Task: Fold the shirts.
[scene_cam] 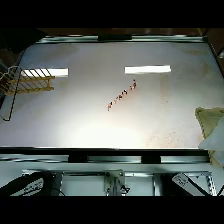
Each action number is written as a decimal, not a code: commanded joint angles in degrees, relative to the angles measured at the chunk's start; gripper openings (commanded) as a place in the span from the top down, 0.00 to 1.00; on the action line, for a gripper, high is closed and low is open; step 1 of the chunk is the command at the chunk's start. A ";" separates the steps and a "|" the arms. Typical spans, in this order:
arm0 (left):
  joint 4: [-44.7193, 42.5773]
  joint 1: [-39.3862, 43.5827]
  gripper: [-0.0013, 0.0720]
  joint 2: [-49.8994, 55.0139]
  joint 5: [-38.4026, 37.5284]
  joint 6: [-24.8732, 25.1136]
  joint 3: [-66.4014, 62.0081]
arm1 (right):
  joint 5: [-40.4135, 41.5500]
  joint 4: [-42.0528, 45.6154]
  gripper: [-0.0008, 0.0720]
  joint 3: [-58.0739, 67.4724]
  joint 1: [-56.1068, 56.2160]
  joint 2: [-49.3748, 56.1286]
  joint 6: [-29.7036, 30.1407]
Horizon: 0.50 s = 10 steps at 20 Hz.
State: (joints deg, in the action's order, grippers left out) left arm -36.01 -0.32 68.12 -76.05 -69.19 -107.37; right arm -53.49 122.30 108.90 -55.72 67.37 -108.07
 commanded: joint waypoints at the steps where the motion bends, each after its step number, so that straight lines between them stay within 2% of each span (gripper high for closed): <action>1: -0.02 0.00 0.15 -0.04 -0.20 -1.20 0.00 | 0.07 -2.99 0.88 0.07 -4.17 0.79 -0.28; 2: -0.04 -0.02 0.15 -0.02 -0.13 -1.20 0.00 | 0.04 -3.37 0.81 0.07 -4.94 0.57 -0.28; 3: -0.02 -0.02 0.15 -0.02 -0.13 -1.20 0.00 | -0.09 -3.89 0.53 0.07 -5.68 0.24 -0.28; 4: -0.02 -0.02 0.15 -0.04 -0.13 -1.20 0.00 | -0.13 -4.44 0.36 0.07 -6.29 -0.48 -0.31; 8: -0.02 -0.02 0.15 -0.04 -0.15 -1.18 0.00 | -2.49 -6.05 0.36 0.07 -8.72 -4.92 -0.26; 10: -0.04 -0.02 0.15 0.02 -0.13 -0.96 0.00 | -7.52 -11.45 0.35 0.07 -8.96 -7.52 0.81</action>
State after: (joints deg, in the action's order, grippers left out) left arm -36.01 -0.32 68.12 -76.25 -70.30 -107.37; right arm -56.10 116.14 108.97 -63.61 62.81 -108.29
